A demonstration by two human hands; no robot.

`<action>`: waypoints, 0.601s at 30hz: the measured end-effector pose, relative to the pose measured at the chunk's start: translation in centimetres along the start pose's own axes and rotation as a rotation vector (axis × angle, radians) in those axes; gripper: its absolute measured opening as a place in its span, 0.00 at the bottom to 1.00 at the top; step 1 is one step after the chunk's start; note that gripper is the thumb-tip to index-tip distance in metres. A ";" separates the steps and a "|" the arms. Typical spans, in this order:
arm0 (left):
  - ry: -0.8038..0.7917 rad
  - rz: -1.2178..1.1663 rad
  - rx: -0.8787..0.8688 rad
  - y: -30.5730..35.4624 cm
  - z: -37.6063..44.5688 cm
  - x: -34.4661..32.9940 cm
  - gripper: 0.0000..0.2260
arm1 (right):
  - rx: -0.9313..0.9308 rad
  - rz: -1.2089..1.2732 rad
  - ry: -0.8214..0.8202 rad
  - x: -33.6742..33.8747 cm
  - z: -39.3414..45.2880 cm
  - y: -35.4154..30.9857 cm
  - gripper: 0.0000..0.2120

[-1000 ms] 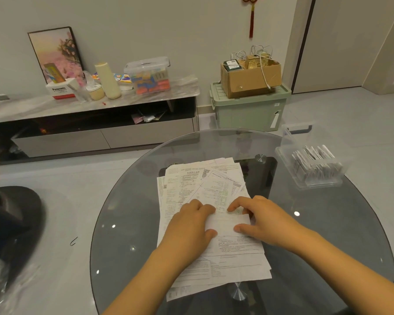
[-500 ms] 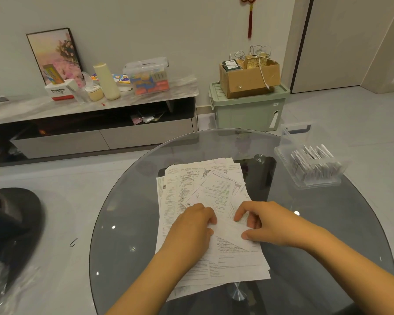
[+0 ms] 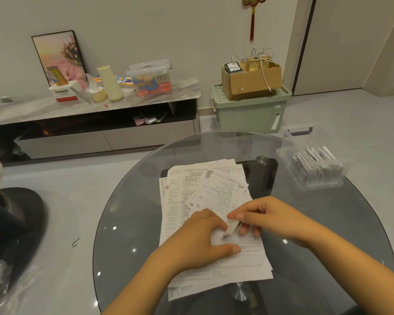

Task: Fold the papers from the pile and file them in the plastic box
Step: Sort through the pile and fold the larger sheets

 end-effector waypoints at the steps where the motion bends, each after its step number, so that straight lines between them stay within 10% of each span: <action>1: 0.045 -0.016 0.000 0.1 0.0 0.2 0.18 | 0.010 0.019 0.011 -0.1 0.1 0.0 0.08; 18: 0.219 -0.114 0.159 -2.7 2.2 1.1 0.21 | 0.007 -0.541 0.215 -2.3 3.1 1.6 0.26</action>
Point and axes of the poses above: each hand's wrist, its own z-axis towards the middle knuckle, its own x-axis out of the back of the hand, y = z × x, the point moved 6 cm from there along z, towards the middle knuckle, and after that the axes turned 13 degrees about -y, right-handed, at the moved point
